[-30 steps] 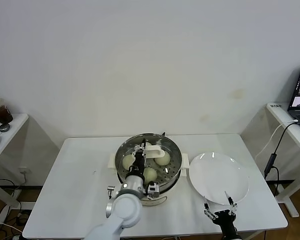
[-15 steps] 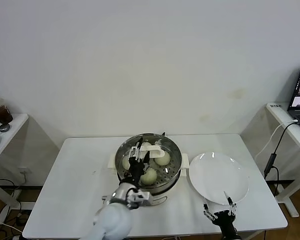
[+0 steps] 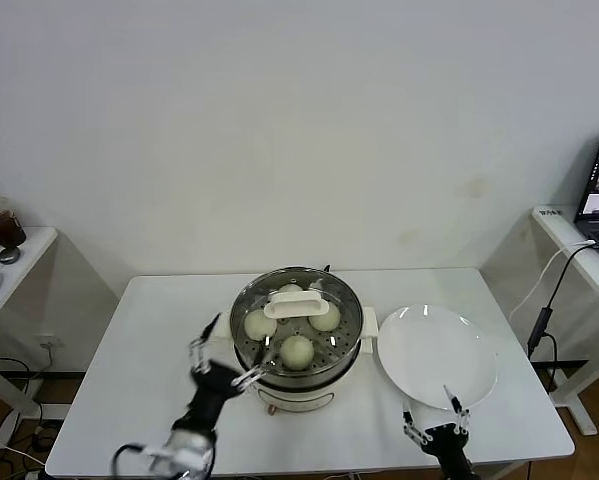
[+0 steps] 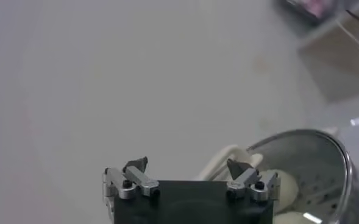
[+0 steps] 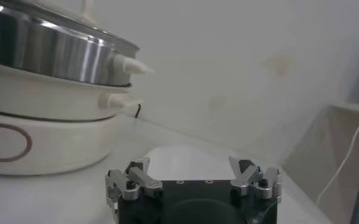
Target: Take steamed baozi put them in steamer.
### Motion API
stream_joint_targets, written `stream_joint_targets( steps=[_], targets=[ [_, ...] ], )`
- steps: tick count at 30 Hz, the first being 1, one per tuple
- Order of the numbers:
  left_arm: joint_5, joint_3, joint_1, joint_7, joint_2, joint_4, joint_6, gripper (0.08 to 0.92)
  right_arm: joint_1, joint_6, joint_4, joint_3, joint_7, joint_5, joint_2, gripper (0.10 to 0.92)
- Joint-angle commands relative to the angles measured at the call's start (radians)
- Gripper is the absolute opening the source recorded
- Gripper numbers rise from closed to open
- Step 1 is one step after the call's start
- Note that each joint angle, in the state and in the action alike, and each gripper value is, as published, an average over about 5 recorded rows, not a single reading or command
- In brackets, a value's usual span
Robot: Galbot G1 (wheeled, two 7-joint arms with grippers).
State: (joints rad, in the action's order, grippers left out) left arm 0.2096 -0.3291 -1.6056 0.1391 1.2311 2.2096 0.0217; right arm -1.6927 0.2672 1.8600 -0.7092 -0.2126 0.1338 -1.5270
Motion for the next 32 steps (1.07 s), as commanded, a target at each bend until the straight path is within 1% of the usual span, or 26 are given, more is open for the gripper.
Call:
stream_joint_targets(
  steps=[1, 7, 12, 17, 21, 28, 32],
  targets=[
    [-0.398, -0.202, -0.436, 0.112, 0.029, 0.035, -0.179, 0.823, -0.144, -0.113, 0.126, 0.085, -0.016, -0.126, 0.094, 0.823],
    [-0.419, -0.201, -0.441, 0.036, 0.059, -0.091, -0.303, 0.823, -0.15, -0.145, 0.141, 0.1, -0.013, -0.142, 0.094, 0.823],
    [-0.41, -0.198, -0.432, 0.012, 0.094, -0.133, -0.363, 0.823, -0.15, -0.138, 0.138, 0.11, -0.004, -0.152, 0.092, 0.823],
    [-0.392, -0.192, -0.421, 0.006, 0.118, -0.142, -0.369, 0.823, -0.155, -0.134, 0.137, 0.106, 0.003, -0.166, 0.095, 0.823],
    [-0.386, -0.198, -0.417, 0.001, 0.13, -0.137, -0.349, 0.823, -0.161, -0.132, 0.14, 0.095, 0.006, -0.171, 0.102, 0.823],
    [-0.363, -0.209, -0.419, -0.029, 0.136, -0.132, -0.309, 0.823, -0.166, -0.127, 0.143, 0.078, 0.004, -0.17, 0.106, 0.823],
    [-0.356, -0.206, -0.42, -0.031, 0.138, -0.135, -0.305, 0.823, -0.165, -0.125, 0.144, 0.076, 0.003, -0.171, 0.106, 0.823]
  ],
)
